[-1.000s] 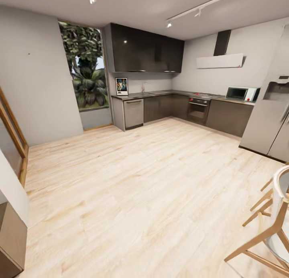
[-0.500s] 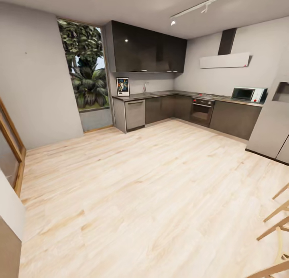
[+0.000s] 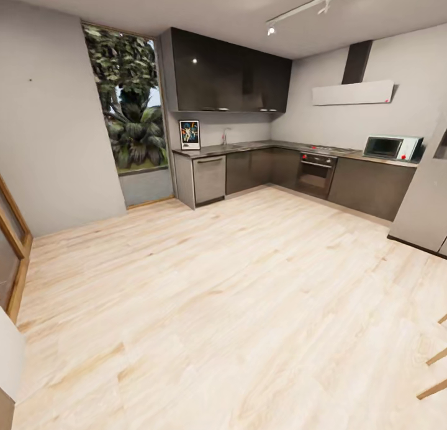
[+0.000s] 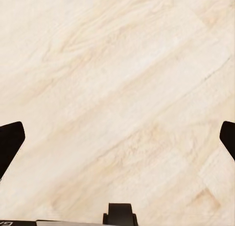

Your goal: Pick up the poster from the kitchen countertop and hang it on one of the wall nails in the kitchen.

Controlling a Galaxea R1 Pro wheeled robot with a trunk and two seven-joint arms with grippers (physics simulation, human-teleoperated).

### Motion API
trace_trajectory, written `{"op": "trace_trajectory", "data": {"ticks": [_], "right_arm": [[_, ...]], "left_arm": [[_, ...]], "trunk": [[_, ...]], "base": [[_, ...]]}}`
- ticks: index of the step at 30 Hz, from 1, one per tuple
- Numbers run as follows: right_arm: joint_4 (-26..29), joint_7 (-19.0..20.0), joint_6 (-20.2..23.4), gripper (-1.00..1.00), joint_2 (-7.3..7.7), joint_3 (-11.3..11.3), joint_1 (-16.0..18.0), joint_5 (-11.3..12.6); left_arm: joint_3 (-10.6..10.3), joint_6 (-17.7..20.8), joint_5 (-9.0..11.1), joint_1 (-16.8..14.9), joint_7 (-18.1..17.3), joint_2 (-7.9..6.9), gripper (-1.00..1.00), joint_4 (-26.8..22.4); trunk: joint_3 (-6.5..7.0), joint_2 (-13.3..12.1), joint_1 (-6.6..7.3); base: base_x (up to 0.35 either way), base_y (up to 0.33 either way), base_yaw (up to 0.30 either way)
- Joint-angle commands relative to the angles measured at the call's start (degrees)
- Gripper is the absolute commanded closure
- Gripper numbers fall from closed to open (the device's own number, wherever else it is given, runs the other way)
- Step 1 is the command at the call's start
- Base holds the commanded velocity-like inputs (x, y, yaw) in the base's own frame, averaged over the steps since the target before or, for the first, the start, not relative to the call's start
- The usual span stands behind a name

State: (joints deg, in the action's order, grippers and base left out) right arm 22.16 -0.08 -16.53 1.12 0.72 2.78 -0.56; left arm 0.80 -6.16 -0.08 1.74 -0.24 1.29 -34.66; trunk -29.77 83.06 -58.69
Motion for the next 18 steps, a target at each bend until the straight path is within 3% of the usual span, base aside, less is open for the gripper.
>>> {"op": "trace_trajectory", "data": {"ticks": [1, 18], "right_arm": [[-0.1, 0.0, -0.2, -1.00, 0.02, 0.1, 0.0, -0.1], [-0.1, 0.0, -0.2, -1.00, 0.02, 0.1, 0.0, -0.1]], "left_arm": [[0.1, -0.1, 0.0, 0.0, 0.0, 0.02, -1.00, -0.1], [0.1, -0.1, 0.0, 0.0, 0.0, 0.02, -1.00, -0.1]], "trunk": [[-0.04, 0.0, -0.04], [-0.04, 0.0, -0.04]], "base": [[0.334, 0.001, 0.000], [0.334, 0.000, 0.000]]}}
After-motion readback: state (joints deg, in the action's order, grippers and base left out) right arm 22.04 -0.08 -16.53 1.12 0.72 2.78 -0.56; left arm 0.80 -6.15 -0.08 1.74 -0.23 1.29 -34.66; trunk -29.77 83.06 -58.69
